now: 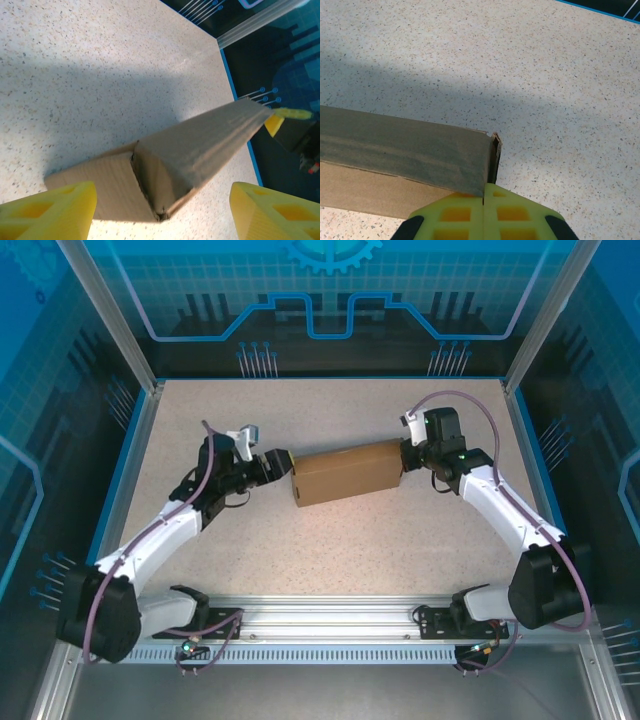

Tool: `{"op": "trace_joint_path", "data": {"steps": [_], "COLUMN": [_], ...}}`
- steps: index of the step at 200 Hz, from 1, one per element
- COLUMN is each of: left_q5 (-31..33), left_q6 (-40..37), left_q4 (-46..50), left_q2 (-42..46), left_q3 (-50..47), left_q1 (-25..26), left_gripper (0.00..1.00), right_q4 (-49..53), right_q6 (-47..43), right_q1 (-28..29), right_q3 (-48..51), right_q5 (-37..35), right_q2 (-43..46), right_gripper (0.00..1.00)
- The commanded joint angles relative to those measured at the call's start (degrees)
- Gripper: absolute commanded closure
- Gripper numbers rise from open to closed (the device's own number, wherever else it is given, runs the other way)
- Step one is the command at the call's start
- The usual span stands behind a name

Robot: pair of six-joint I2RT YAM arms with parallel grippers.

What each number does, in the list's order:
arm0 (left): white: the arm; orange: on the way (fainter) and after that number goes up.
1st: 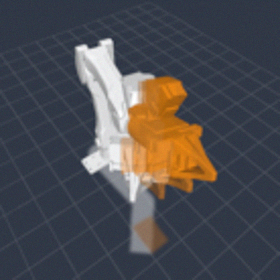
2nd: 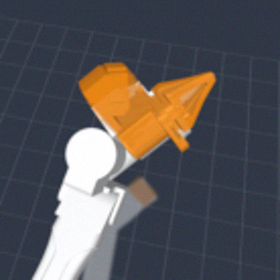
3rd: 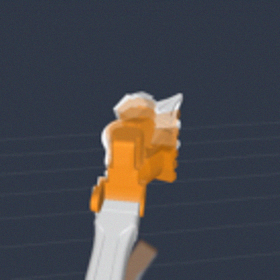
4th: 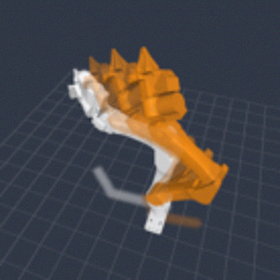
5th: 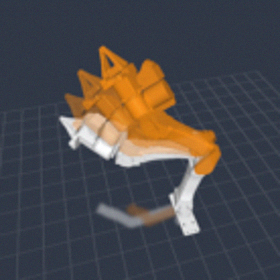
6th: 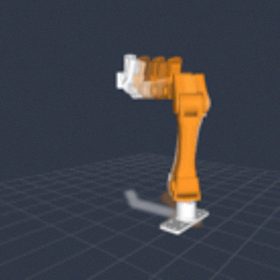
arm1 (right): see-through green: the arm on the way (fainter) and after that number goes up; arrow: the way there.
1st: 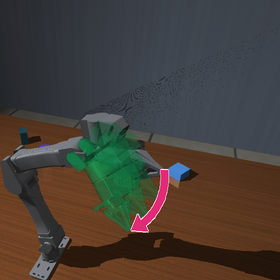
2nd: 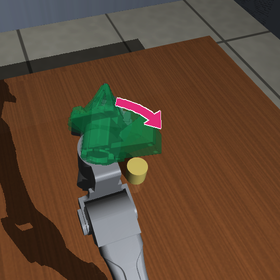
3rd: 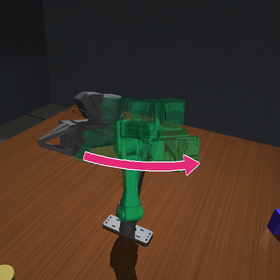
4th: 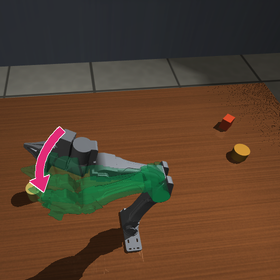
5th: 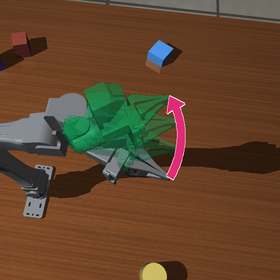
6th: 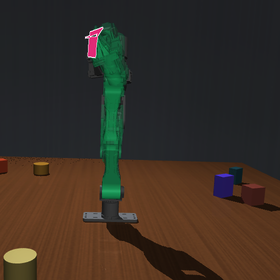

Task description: Fold the paper box

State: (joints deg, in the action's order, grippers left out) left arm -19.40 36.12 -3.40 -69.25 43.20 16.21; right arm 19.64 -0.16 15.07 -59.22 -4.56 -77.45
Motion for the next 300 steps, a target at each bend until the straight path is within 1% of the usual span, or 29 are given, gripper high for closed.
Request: {"op": "trace_joint_path", "data": {"steps": [1,35,85,127,149,176,227,248,257,272,288,300], "left_q5": [-1.84,-3.01,-2.76,-0.45,0.49,0.94,0.42,0.07,0.06,0.15,0.41,0.51], "left_q6": [3.13,3.55,4.24,3.33,2.59,1.87,0.89,0.88,1.06,1.12,1.15,1.15], "left_q4": [-3.44,-4.57,-6.56,-7.10,-7.20,-7.24,-7.20,-7.54,-7.79,-8.28,-8.63,-8.74], "left_q2": [-3.94,-7.41,-8.78,-9.14,-9.15,-9.16,-8.79,-8.89,-8.90,-8.80,-8.79,-8.88], "left_q3": [2.92,3.56,-0.57,-4.28,-5.45,-6.24,-6.82,-7.08,-7.15,-7.35,-7.35,-7.12], "left_q1": [-0.56,-0.21,1.43,1.81,1.79,1.85,1.99,1.98,2.11,2.32,2.49,2.64], "left_gripper": [0.28,0.31,0.36,0.40,0.43,0.46,0.47,0.48,0.48,0.48,0.47,0.47], "right_q4": [5.07,5.24,3.50,2.95,3.01,4.73,9.59,9.93,9.76,9.76,9.84,9.10], "right_q6": [0.59,0.63,1.44,1.05,0.87,0.72,0.91,0.89,0.74,1.20,2.63,4.40], "right_q1": [0.58,0.63,1.35,1.90,2.06,2.12,2.33,1.92,0.96,-2.37,-6.50,-9.27], "right_q3": [0.46,0.55,1.77,1.73,1.77,1.02,-0.99,-2.24,-2.77,-4.35,-6.43,-7.55], "right_q5": [-1.44,-1.74,-1.96,-2.82,-3.44,-3.63,-2.81,-0.66,1.39,8.01,17.04,21.31], "right_q2": [-0.47,-0.01,0.26,0.69,1.72,3.28,8.68,10.10,10.03,8.38,5.05,1.91], "right_gripper": [0.98,0.98,0.98,0.91,0.85,0.72,0.51,0.44,0.40,0.37,0.34,0.32]}}
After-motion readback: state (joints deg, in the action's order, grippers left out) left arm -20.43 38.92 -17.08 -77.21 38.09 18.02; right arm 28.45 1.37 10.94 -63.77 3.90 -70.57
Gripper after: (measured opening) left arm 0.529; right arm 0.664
